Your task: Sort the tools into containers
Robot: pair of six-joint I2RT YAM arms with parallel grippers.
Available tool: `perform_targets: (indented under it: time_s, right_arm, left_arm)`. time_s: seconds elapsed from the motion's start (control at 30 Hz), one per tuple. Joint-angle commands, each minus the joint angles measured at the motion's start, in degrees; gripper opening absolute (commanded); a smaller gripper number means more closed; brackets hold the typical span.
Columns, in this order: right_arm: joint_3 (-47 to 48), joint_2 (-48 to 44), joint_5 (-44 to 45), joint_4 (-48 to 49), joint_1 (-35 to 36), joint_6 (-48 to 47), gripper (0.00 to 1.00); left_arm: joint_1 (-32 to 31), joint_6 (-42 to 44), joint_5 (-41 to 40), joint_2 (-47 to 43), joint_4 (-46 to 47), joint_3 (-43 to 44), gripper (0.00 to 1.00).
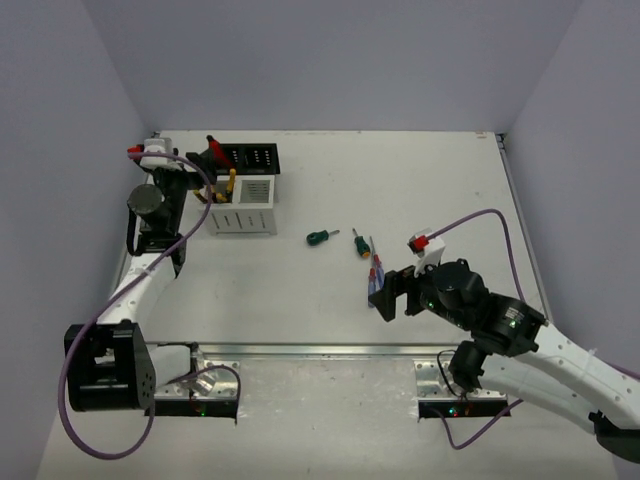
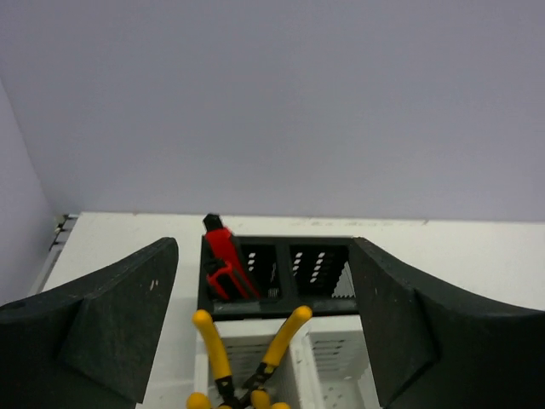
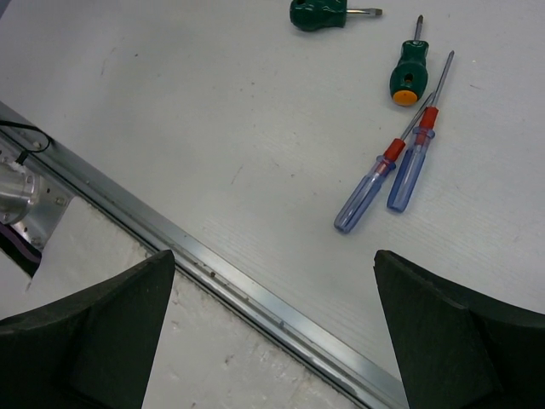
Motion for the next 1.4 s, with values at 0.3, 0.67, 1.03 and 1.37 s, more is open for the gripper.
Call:
perform_targets:
  time_s: [0.3,0.67,1.03,1.37]
  right_arm:
    - [1.56,24.03,6.44,5.18,-0.68,6.62,0.99]
    - [9.41,42.97,-0.35,8.81,-12.39,-1.49,0.86]
    - [27.67,64.02,-3.38,8.02,-19.70,-9.64,0.45]
    - [36.17,77.27,-4.50,7.28,-20.99,-11.89,0.36]
  left_arm:
    - [0.54,-27.68,-7.24,-16.66,-49.87,15.07,1.00]
    - [-0.20,-13.77,-3.47,-25.04,-63.16,8.92,1.00]
    - [-6.61,-13.73,-3.72,-31.95,-61.32,3.64,1.00]
    - [-10.38,-13.82,-4.90,-33.25,-61.76,3.51,1.00]
